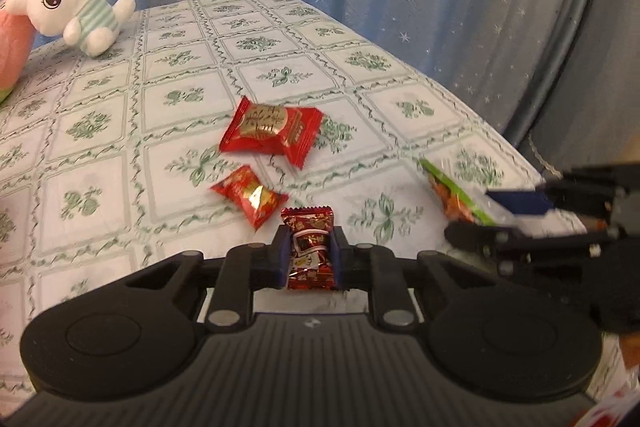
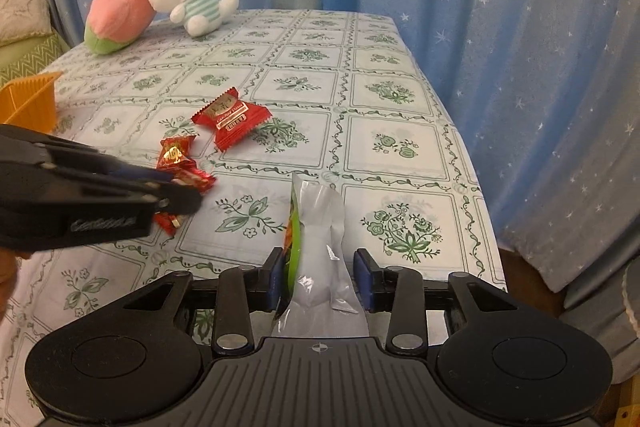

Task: Organize snacks
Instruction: 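Carry the brown-red candy and clear packet over the tray with both tools, then open both tools to drop the candy and packet into the tray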

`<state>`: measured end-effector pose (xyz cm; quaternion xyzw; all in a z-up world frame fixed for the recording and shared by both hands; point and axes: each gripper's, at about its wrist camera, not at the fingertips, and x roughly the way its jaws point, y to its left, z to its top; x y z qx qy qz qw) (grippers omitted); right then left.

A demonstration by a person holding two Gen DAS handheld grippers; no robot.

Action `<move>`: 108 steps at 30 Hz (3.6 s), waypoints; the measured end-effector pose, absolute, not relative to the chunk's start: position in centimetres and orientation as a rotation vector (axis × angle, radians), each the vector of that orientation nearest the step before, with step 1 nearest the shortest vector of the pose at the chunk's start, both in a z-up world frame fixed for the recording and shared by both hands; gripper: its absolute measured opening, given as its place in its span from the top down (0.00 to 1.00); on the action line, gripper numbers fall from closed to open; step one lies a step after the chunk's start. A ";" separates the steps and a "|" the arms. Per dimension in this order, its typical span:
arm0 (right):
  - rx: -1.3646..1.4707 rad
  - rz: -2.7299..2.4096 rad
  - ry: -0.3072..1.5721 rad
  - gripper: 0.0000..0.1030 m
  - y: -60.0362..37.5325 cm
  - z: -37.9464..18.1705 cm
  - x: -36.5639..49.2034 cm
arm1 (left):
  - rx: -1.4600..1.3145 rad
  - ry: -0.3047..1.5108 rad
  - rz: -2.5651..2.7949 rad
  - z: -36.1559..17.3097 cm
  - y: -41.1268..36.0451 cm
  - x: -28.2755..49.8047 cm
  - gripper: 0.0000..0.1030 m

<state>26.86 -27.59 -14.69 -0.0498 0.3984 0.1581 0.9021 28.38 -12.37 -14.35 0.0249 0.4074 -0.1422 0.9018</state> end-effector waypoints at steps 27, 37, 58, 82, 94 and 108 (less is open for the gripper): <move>0.025 0.328 0.809 0.71 -24.4 -6.8 20.0 | -0.061 0.794 -0.180 -6.1 -4.2 17.0 0.83; 0.059 0.415 0.771 0.71 -19.6 -1.6 16.5 | -0.097 0.741 -0.095 -2.2 0.6 12.3 0.83; 0.058 0.599 0.765 0.71 -8.3 1.2 11.6 | -0.143 0.692 0.027 1.2 9.4 6.7 0.83; 0.062 0.675 0.814 0.71 -0.2 -0.8 14.1 | -0.154 0.724 0.102 -0.2 16.6 8.5 0.83; 0.070 0.675 0.839 0.71 2.7 -2.6 17.6 | -0.139 0.773 0.104 -2.8 19.8 11.8 0.83; 0.090 0.662 0.864 0.71 3.9 -4.0 19.8 | -0.135 0.803 0.122 -5.2 20.9 14.2 0.59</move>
